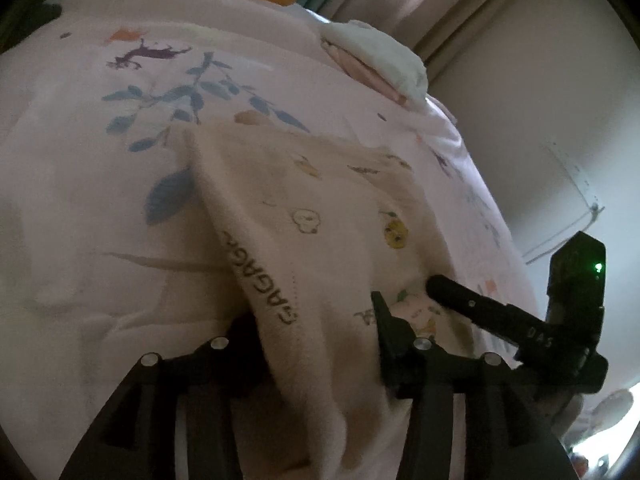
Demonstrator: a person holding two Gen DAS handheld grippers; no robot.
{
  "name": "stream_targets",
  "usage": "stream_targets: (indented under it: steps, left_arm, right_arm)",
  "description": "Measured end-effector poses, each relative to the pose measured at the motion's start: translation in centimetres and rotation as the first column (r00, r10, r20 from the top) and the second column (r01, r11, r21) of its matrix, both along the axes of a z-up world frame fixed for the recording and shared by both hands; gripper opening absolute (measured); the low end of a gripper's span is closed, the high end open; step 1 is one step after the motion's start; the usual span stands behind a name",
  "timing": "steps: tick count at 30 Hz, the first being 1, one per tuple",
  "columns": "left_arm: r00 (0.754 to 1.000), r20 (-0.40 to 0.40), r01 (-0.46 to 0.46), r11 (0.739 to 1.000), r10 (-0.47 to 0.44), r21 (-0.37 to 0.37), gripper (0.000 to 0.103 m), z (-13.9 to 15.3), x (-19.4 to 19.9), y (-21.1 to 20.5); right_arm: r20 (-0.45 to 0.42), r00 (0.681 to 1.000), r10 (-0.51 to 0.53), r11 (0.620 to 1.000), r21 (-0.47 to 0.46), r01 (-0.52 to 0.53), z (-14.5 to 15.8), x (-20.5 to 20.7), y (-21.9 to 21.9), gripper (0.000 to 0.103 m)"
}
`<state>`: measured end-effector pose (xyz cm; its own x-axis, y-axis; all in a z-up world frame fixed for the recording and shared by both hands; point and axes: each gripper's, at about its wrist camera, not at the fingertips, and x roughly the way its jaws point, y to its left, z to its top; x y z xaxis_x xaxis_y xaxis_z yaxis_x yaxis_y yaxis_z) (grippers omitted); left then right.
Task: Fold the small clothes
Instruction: 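Open both tools and release the folded sleepsuit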
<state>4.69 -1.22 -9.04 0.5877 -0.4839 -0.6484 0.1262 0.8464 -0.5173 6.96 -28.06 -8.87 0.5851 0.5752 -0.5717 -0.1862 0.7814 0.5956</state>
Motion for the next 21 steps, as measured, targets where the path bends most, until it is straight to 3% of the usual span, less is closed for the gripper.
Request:
stream_targets:
  steps: [8, 12, 15, 18, 21]
  left_arm:
    - [1.0, -0.012, -0.008, 1.0, 0.008, 0.001, 0.052, -0.1, -0.6, 1.2]
    - [1.0, -0.021, -0.019, 1.0, 0.019, 0.015, 0.056, 0.1, -1.2, 1.8]
    - [0.998, -0.022, -0.056, 0.996, 0.057, 0.069, 0.066, 0.9, -1.7, 1.8]
    - [0.995, -0.012, -0.099, 0.977, 0.103, 0.19, 0.08, 1.9, -2.2, 1.2]
    - [0.992, 0.028, -0.124, 0.958, 0.121, 0.26, 0.081, 2.9, -2.9, 0.3]
  right_arm:
    - [-0.023, 0.999, -0.04, 0.998, -0.045, 0.038, 0.0, -1.0, -0.5, 0.059]
    - [-0.041, 0.996, -0.079, 0.994, -0.072, 0.076, 0.0, -1.9, -0.9, 0.07]
    - [-0.062, 0.99, -0.126, 0.985, -0.124, 0.117, 0.4, -2.7, -1.1, 0.078]
    - [-0.089, 0.983, -0.158, 0.98, -0.139, 0.144, 0.9, -3.4, -1.6, 0.079]
    - [-0.096, 0.984, -0.152, 0.974, -0.182, 0.133, 1.5, -4.1, -1.4, 0.091]
